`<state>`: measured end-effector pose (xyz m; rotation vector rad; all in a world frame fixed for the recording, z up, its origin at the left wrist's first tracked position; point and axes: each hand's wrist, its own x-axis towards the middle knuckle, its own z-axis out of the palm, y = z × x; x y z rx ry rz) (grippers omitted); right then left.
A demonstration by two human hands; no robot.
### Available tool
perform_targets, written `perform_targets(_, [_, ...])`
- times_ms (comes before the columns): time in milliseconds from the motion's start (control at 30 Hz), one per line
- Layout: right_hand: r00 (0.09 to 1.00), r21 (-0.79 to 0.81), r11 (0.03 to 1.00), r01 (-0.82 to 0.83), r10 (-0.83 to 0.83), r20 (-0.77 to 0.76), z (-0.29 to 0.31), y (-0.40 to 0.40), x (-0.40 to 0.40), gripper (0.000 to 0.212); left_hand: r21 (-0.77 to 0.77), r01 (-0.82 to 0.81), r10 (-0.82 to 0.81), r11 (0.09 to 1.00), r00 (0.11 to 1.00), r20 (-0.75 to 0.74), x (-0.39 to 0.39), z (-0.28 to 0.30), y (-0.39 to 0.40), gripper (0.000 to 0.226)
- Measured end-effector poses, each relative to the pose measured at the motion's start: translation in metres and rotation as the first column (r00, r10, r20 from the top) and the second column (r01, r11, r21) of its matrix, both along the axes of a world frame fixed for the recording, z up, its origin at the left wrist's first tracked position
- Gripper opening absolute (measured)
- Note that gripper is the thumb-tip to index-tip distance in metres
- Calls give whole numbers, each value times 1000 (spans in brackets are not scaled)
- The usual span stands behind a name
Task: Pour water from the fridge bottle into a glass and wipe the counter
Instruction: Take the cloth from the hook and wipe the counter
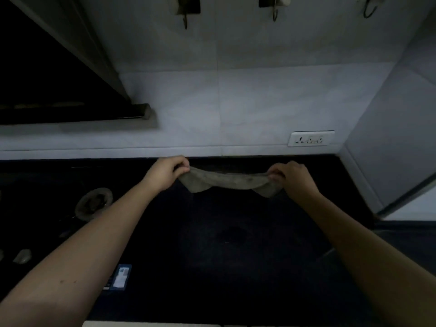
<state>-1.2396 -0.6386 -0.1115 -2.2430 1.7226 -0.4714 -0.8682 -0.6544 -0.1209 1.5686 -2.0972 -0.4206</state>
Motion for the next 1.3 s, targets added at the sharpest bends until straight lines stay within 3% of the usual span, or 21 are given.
perform_targets(233, [998,249,966,64,-58,-29,-38,46,12,20,172,82,-95,982,993,67,11,-41,40,5])
perform_targets(433, [995,228,970,82,-94,42,-50,66,20,21,203,108,-111,973,994,6,18,-56,52,10])
perform_targets(600, [989,278,952,126,-141,34,-63,59,19,29,184,109,-123,977,990,66,20,-63,43,20])
perform_targets(867, [977,217,968,128,-161,140,-71,5,5,20,59,-38,38,998,999,12,5,-81,0,9])
perform_targets(1300, [979,293,946,136,-174,107,-118,-86,-5,15,154,-183,183,971,983,15,-10,-131,-87,8])
